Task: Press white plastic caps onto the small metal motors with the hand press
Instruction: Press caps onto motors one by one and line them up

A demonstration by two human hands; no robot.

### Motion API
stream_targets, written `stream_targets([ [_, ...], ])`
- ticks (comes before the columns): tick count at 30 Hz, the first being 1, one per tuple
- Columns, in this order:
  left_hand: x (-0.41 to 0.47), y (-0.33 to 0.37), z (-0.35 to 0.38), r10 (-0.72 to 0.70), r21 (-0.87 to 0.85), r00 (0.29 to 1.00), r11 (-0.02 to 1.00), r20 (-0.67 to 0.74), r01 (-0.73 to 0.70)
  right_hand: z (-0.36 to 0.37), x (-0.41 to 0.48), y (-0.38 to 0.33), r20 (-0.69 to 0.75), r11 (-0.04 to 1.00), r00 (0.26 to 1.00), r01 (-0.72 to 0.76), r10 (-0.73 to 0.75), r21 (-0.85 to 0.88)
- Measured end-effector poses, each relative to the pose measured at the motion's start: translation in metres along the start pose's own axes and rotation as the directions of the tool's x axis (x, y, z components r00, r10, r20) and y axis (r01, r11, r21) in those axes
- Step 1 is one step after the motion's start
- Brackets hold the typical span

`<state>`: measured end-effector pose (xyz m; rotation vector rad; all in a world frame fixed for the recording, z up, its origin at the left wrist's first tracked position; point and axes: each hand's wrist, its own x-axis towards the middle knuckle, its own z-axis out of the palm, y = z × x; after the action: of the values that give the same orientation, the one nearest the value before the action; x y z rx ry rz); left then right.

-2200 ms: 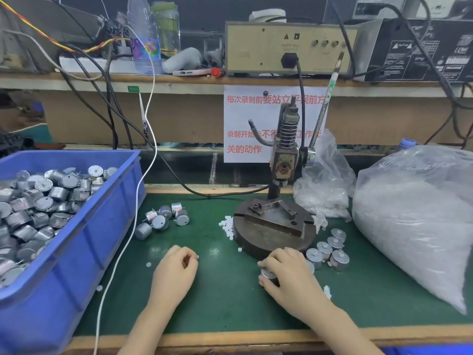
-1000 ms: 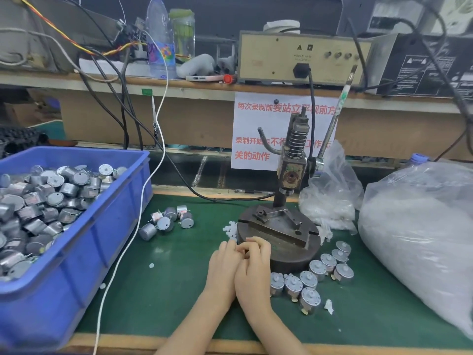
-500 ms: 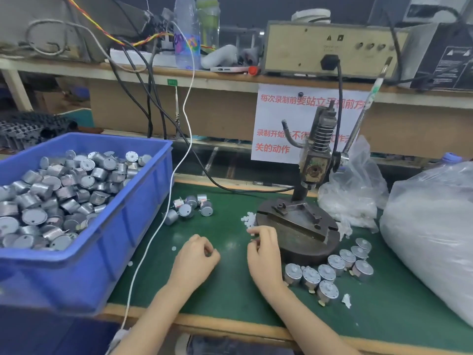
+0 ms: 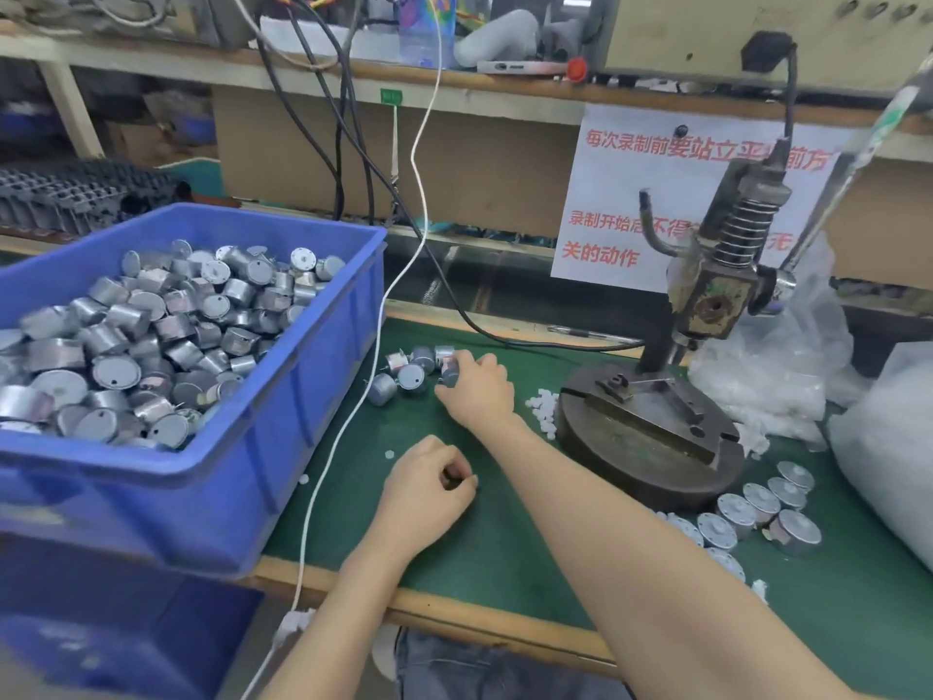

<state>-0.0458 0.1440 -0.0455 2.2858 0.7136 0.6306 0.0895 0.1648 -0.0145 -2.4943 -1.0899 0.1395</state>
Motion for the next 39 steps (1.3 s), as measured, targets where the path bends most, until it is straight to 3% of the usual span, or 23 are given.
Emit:
stream_targets([
  [7,0.002,0.0,0.002,-0.055,0.019,0.998,0.998,0.004,0.055,0.004,0.007,0.004,-0.101,0.979,0.984,0.129,-0.146,-0.158],
  [11,0.002,-0.002,0.002,-0.075,-0.005,0.997,0.997,0.004,0.075,0.0,0.004,0.006,-0.085,0.991,0.988,0.131,-0.129,0.015],
  [14,0.002,-0.002,0.002,-0.079,-0.023,0.997,0.997,0.001,0.079,-0.009,-0.004,0.013,-0.12,0.959,0.993,0.053,-0.02,0.279],
  [17,0.002,-0.001,0.001,-0.087,-0.046,0.996,0.995,0.007,0.088,-0.019,-0.015,0.022,-0.062,0.835,0.994,-0.04,0.088,0.549],
  [22,0.002,-0.001,0.0,-0.105,-0.098,0.994,0.989,0.014,0.106,-0.033,-0.037,0.03,0.282,0.503,0.939,-0.344,0.198,0.793],
  [24,0.001,0.0,-0.001,-0.103,-0.098,0.994,0.99,0.025,0.105,-0.03,-0.05,0.035,0.282,0.548,0.945,-0.325,0.163,0.771],
  [27,0.0,0.0,-0.001,-0.083,-0.057,0.996,0.995,0.032,0.084,-0.02,-0.073,0.044,0.117,0.753,0.989,-0.141,0.086,0.643],
  [28,0.001,0.0,-0.001,-0.079,-0.049,0.996,0.996,0.03,0.08,-0.017,-0.08,0.047,0.076,0.779,0.995,-0.095,0.061,0.62],
  [35,0.0,0.0,-0.001,-0.096,-0.11,0.995,0.99,-0.02,0.094,-0.006,-0.106,0.058,-0.085,0.891,0.984,0.176,-0.154,0.418],
  [39,0.0,-0.002,-0.001,-0.129,-0.187,0.989,0.976,-0.066,0.115,-0.005,-0.106,0.059,-0.029,0.905,0.974,0.22,-0.225,0.365],
])
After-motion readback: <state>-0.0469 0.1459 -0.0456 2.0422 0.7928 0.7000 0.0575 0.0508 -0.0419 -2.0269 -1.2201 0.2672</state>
